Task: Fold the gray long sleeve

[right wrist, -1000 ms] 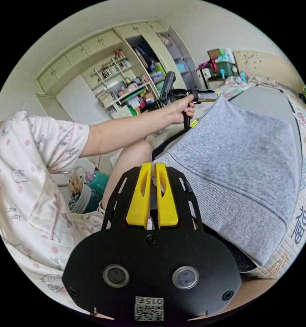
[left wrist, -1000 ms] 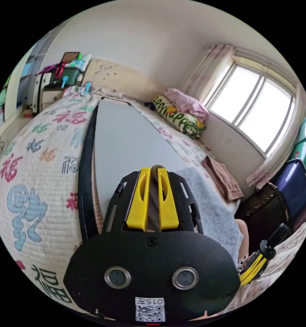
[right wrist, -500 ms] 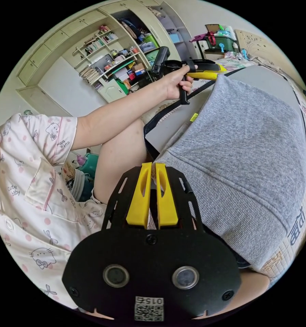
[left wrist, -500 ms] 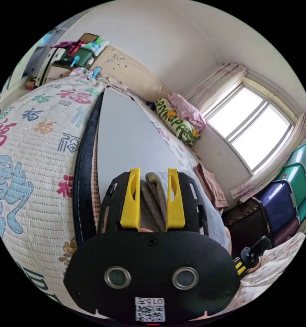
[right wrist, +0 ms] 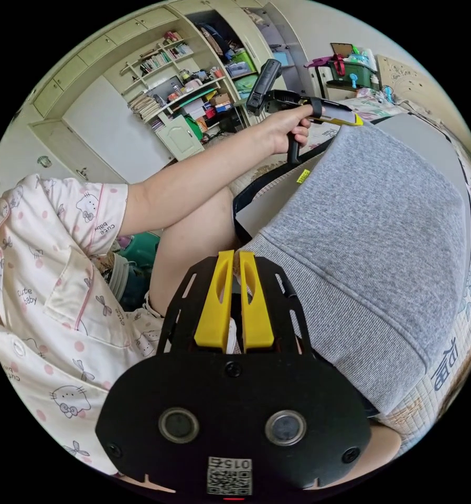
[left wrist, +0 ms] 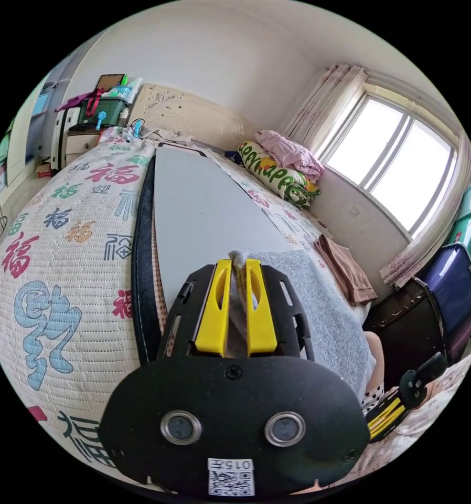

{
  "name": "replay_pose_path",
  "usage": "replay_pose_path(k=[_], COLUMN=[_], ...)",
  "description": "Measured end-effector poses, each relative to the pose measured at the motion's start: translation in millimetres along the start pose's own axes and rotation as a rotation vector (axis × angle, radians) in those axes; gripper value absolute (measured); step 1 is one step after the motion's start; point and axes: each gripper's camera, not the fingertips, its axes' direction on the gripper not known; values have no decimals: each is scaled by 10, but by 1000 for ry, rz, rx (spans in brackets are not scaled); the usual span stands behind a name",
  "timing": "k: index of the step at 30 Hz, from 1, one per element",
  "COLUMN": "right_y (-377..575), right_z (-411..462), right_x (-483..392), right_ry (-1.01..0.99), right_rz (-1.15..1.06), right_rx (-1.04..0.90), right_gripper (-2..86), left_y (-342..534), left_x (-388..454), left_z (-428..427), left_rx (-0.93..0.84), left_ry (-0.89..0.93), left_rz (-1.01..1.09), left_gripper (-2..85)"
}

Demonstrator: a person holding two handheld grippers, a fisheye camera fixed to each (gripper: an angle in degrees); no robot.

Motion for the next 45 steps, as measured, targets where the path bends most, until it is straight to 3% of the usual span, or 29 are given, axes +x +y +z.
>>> replay_pose_path(k=[4, 11, 19, 24, 28, 32, 35, 39, 45], right_y=[40, 16, -2, -73, -178, -376, -486, -529, -781], right_z=[164, 427, 420, 149, 106, 301, 745, 771, 272], right_x=[197, 708, 1062, 1170, 1334, 1556, 1638, 1503, 1893], right_ry=[-15, -60, -38, -99, -137, -145, -371, -232, -287], right_rz=[12, 66, 86, 30, 11, -5, -16, -62, 20], right_rx=[-1, -111, -118, -39, -45, -122, -317, -216, -10], right_gripper=[6, 1, -4, -5, -5, -6, -7, -6, -3], left_y=[79, 204, 251, 264, 222, 227, 266, 252, 270], left_x=[-142, -60, 9, 55, 202, 250, 241, 253, 129], left_z=[82, 505, 655, 472, 433, 670, 891, 975, 1013], left_rx=[-18, -155, -147, -28, -29, -121, -165, -176, -159], left_ry=[10, -153, -138, -25, -71, -182, -233, -238, -182], left_rz=[-65, 19, -18, -72, 0, 59, 96, 101, 43], left_gripper=[23, 28, 28, 19, 18, 22, 28, 37, 47])
